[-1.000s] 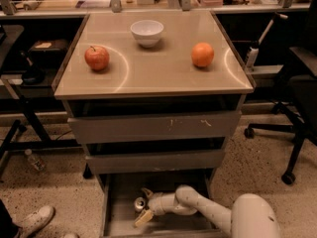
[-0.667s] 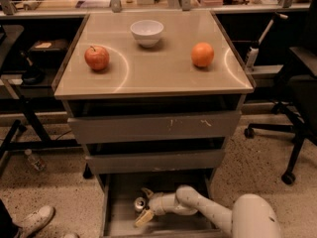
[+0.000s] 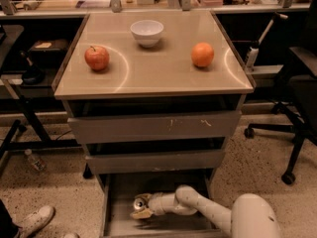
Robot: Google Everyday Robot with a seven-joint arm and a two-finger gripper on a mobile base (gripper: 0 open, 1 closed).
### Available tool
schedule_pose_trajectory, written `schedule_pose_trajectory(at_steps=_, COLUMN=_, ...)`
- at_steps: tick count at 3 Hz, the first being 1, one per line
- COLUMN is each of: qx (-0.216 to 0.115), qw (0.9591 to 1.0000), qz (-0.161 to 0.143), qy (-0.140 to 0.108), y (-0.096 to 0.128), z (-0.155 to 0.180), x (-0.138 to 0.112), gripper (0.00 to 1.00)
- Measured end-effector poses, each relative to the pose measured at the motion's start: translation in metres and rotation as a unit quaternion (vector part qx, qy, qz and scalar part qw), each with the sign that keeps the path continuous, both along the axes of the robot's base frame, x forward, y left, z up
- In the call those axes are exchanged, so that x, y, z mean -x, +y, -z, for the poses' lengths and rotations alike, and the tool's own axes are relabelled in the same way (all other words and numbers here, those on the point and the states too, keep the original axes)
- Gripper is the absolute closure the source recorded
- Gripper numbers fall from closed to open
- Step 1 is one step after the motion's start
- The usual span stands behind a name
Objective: Pick 7up can from bottom drawer and place on counter
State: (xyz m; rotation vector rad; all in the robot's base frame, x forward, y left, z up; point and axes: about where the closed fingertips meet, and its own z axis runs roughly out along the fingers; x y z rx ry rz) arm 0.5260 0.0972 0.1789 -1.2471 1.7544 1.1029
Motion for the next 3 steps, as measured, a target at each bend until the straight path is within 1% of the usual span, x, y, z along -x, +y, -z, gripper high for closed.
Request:
schedule_pose_trajectory(at_steps=2, qx=0.0, qw=1.0, qz=0.0, qy=0.0, y=0.0, z=0.0, x=0.0, gripper=0.9)
schedule_pose_trajectory(at_steps=3, qx=-0.026, qw=0.9996, qz=0.011, qy=-0.004, y=0.001, z=-0.025, x=0.007, gripper=1.0)
